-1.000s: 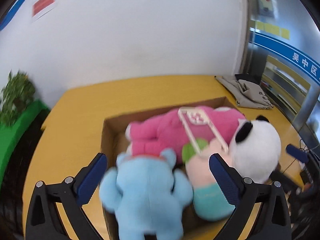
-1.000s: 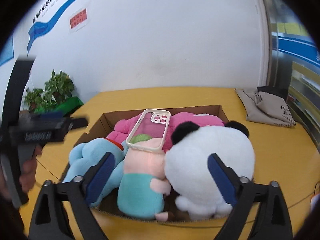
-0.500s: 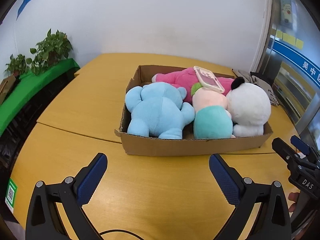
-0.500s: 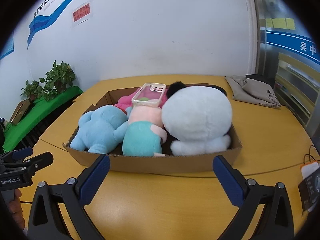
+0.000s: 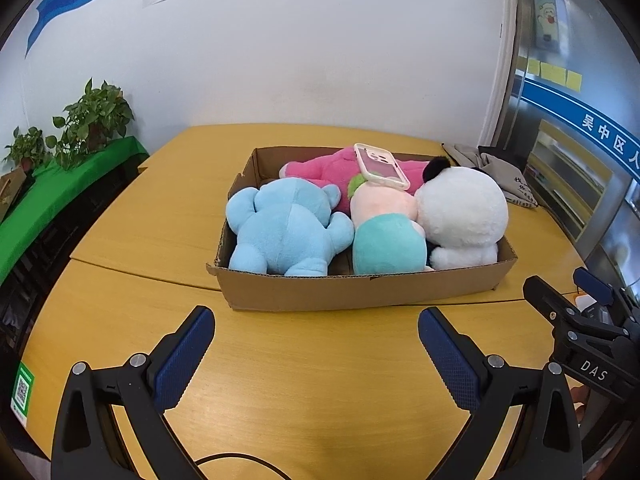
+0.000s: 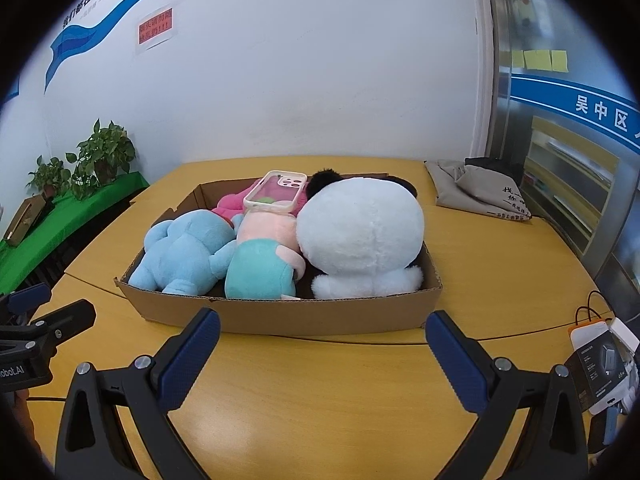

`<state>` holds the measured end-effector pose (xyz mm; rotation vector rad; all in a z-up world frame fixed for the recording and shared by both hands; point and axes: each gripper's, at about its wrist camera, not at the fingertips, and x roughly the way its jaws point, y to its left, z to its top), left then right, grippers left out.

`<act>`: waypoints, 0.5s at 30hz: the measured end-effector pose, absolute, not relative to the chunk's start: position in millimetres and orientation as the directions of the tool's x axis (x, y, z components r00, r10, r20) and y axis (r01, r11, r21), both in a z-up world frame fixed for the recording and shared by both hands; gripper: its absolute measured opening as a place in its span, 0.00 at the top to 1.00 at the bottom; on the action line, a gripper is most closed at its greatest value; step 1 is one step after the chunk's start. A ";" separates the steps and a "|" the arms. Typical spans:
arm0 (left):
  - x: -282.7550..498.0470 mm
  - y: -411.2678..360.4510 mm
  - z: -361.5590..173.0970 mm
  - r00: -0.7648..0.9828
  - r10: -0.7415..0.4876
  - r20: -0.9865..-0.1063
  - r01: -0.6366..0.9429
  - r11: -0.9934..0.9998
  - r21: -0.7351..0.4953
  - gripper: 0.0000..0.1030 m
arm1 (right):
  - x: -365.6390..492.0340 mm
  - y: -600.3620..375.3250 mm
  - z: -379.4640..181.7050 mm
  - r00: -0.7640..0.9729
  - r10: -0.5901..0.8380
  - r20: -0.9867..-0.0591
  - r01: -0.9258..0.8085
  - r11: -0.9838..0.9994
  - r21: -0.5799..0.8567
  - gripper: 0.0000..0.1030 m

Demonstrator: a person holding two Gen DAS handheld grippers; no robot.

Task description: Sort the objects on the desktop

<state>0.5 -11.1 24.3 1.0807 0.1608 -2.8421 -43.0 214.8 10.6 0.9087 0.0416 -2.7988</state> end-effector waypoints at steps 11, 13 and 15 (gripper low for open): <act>0.9 -11.9 22.6 -0.745 -0.062 -0.665 0.131 -0.990 -0.054 0.00 | -45.9 208.9 6.3 -0.779 -0.185 -0.599 0.208 -0.978 0.032 0.00; 1.3 -12.7 22.2 -0.744 -0.064 -0.665 0.133 -0.990 -0.054 0.00 | -45.7 207.3 6.7 -0.778 -0.187 -0.600 0.211 -0.977 0.031 0.00; 2.0 -14.0 21.3 -0.743 -0.066 -0.666 0.135 -0.989 -0.053 0.00 | -45.1 205.5 6.4 -0.776 -0.188 -0.602 0.214 -0.976 0.029 0.00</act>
